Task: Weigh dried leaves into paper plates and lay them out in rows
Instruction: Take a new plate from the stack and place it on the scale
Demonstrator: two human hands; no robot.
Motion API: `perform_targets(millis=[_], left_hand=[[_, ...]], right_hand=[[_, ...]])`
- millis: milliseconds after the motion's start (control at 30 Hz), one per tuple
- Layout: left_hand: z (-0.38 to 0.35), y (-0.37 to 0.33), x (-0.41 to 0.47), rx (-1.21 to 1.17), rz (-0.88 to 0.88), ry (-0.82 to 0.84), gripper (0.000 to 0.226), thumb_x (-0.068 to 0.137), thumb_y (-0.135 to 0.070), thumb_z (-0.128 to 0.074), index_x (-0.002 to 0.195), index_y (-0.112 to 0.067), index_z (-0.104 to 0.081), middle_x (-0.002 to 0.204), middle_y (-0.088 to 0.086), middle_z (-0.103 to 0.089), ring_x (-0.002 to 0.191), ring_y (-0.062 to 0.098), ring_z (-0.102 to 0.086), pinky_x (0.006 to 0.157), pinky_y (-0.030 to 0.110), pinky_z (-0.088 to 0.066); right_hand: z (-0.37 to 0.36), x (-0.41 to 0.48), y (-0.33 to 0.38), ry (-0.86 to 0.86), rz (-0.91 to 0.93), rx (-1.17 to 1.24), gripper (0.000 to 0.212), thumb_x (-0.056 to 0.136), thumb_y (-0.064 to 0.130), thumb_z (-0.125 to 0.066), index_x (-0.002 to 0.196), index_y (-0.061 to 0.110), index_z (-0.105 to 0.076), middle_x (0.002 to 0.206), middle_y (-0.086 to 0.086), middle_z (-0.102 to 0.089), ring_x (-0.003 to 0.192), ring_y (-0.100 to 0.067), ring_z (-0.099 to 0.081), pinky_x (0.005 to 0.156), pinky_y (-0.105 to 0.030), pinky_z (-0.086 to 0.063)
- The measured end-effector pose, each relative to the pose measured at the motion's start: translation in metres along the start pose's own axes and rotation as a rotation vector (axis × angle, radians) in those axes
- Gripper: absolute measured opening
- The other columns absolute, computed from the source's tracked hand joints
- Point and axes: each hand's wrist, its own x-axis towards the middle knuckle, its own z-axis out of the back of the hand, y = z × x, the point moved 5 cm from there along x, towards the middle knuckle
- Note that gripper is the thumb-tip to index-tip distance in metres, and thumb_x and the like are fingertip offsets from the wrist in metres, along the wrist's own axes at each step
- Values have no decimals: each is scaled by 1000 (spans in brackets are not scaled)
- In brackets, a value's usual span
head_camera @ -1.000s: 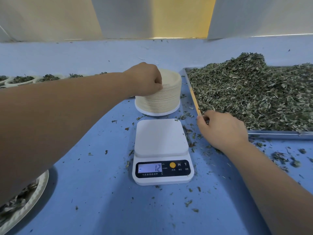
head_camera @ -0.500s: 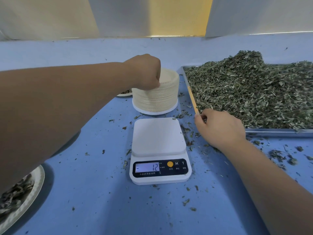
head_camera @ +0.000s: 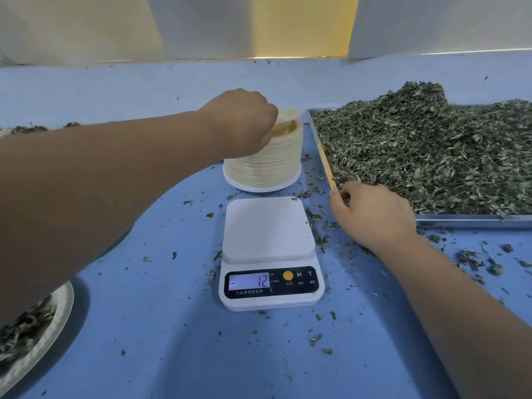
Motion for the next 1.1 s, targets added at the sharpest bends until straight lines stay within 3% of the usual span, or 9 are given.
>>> perform_targets(millis=[133,233,500,667,733,833,900,967,1100], left_hand=[[2,5,-10,-109,159,-109,8,83,2,-51,88,-5,-52,81,4,-40,73,29,-45,56,33,-29],[0,13,-33,-385,382,-402,21,80,3,-48,87,-1,-67,94,13,-55,87,35,-54,65,36,-37],[-28,-9,-131,-916,515,-853,24,78,12,-69,82,-10,-78,110,4,-61,101,9,-56,82,14,-45],[-61,-22,-170,-1057,617,-733,32,80,10,-77,89,-21,-78,104,-13,-57,100,-8,-54,84,20,-50],[-71,-24,-176,-1060,657,-684,31,80,11,-77,90,-18,-80,103,-14,-58,97,-9,-54,81,19,-49],[-79,-29,-178,-1076,680,-604,37,82,14,-72,89,-21,-81,102,-17,-57,95,-11,-55,77,6,-41],[-79,-32,-178,-1064,650,-565,36,84,14,-69,93,-18,-82,102,-13,-58,94,-16,-54,77,3,-39],[-79,-34,-178,-1069,625,-516,38,87,12,-65,106,-17,-80,106,-13,-58,95,-18,-55,81,2,-40],[-91,-31,-181,-1139,698,-402,57,87,17,-54,131,-18,-67,126,1,-59,101,6,-62,86,5,-46]], right_hand=[[1,-1,0,7,-2,2,41,100,55,-37,80,25,-56,59,4,-56,51,-18,-52,49,-24,-34],[1,-1,0,0,-6,-14,40,100,55,-37,83,25,-57,61,4,-56,52,-17,-51,49,-24,-32],[4,4,-6,67,-14,123,35,101,42,-37,76,20,-47,69,-2,-57,60,-22,-52,55,-33,-41],[7,16,-7,149,-5,128,26,98,38,-44,92,20,-62,76,-5,-62,67,-22,-55,60,-33,-43],[5,20,-7,212,-38,6,42,99,54,-38,105,19,-60,87,-7,-62,80,-27,-57,73,-38,-48],[-2,20,-10,410,-110,-39,73,95,76,-20,141,25,-45,132,-20,-49,120,-43,-49,99,-54,-46],[-3,19,-6,481,-91,-47,82,94,78,-12,148,24,-41,140,-20,-48,125,-41,-49,103,-54,-44],[-3,17,-2,505,-50,-75,82,97,73,-9,140,18,-51,126,-15,-60,114,-35,-56,98,-49,-47],[-1,15,-1,428,-21,6,68,103,64,-20,87,11,-60,80,-10,-64,73,-27,-59,70,-39,-50]])
